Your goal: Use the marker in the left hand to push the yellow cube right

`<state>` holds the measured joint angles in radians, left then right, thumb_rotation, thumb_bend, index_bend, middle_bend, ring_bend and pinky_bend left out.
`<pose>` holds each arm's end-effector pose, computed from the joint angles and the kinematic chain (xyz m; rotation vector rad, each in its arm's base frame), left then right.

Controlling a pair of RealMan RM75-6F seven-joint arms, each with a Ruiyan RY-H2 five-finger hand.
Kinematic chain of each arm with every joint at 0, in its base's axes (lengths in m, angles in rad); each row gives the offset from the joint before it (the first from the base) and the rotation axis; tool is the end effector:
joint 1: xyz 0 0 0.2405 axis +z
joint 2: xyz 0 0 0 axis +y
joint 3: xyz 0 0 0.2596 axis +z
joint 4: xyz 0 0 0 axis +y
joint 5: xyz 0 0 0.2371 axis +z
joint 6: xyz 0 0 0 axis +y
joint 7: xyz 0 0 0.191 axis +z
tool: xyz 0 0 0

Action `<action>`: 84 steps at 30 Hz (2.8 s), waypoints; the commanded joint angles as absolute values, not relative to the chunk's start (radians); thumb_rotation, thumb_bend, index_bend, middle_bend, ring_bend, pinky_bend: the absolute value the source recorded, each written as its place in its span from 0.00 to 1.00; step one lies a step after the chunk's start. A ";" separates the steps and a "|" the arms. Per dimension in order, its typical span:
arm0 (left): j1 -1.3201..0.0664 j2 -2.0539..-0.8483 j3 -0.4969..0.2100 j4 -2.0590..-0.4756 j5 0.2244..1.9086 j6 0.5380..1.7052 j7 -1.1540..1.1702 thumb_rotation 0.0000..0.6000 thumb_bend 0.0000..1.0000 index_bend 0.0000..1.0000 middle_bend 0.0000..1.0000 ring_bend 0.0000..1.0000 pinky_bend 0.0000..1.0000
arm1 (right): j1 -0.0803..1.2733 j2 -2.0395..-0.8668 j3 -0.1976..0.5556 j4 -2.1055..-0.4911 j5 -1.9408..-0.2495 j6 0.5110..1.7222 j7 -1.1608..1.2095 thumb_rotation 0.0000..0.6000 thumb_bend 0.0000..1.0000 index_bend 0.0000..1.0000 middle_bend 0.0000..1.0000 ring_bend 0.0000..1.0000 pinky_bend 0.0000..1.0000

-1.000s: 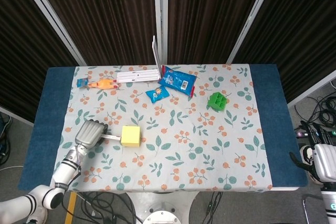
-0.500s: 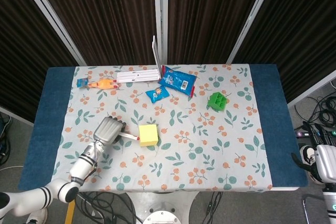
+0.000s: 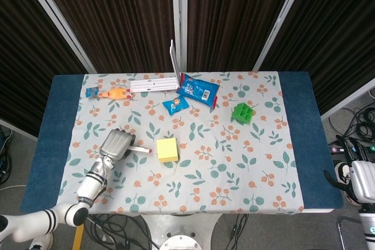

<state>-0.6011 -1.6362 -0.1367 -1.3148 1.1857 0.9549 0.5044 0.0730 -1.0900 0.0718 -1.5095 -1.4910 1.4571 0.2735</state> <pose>-0.2109 0.3712 -0.0839 -1.8862 -0.8028 -0.6770 -0.3540 -0.2336 0.1593 1.3028 -1.0223 1.0023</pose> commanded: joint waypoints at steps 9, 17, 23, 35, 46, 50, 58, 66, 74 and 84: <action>-0.620 -1.618 -0.150 -1.453 1.092 0.971 0.586 1.00 0.44 0.68 0.71 0.51 0.50 | 0.066 -1.087 0.069 -1.508 -1.489 1.464 0.277 1.00 0.17 0.00 0.20 0.00 0.09; -0.674 -1.661 -0.163 -1.435 1.034 0.947 0.628 1.00 0.44 0.68 0.71 0.51 0.50 | 0.058 -1.085 0.067 -1.506 -1.485 1.469 0.281 1.00 0.17 0.00 0.20 0.00 0.09; -0.712 -1.689 -0.163 -1.397 1.016 0.929 0.646 1.00 0.44 0.68 0.71 0.51 0.50 | 0.053 -1.085 0.066 -1.503 -1.484 1.471 0.284 1.00 0.17 0.00 0.21 0.00 0.09; -0.809 -1.740 -0.192 -1.372 0.981 0.898 0.691 1.00 0.44 0.68 0.71 0.51 0.50 | 0.046 -1.082 0.064 -1.500 -1.478 1.470 0.286 1.00 0.17 0.00 0.21 0.00 0.09; -0.905 -1.799 -0.215 -1.355 0.909 0.878 0.760 1.00 0.44 0.68 0.71 0.51 0.50 | 0.042 -1.079 0.065 -1.489 -1.470 1.464 0.300 1.00 0.17 0.00 0.22 0.00 0.09; -0.938 -1.824 -0.223 -1.357 0.876 0.877 0.782 1.00 0.43 0.68 0.71 0.51 0.50 | 0.040 -1.079 0.065 -1.484 -1.468 1.462 0.304 1.00 0.17 0.00 0.22 0.00 0.09; -0.980 -1.854 -0.222 -1.351 0.854 0.891 0.798 1.00 0.44 0.68 0.71 0.51 0.50 | 0.039 -1.079 0.065 -1.478 -1.464 1.458 0.308 1.00 0.17 0.00 0.22 0.00 0.09; -0.887 -1.744 -0.173 -1.427 0.895 0.995 0.721 1.00 0.44 0.68 0.71 0.51 0.50 | 0.045 -1.081 0.068 -1.484 -1.479 1.463 0.306 1.00 0.17 0.00 0.22 0.00 0.09; -0.739 -1.621 -0.070 -1.463 0.944 1.073 0.603 1.00 0.43 0.65 0.68 0.51 0.50 | 0.052 -1.084 0.068 -1.494 -1.492 1.463 0.300 1.00 0.17 0.00 0.22 0.00 0.09; -0.691 -1.616 -0.033 -1.444 0.945 1.040 0.568 1.00 0.43 0.44 0.49 0.38 0.47 | 0.060 -1.082 0.068 -1.517 -1.504 1.465 0.285 1.00 0.17 0.00 0.22 0.00 0.09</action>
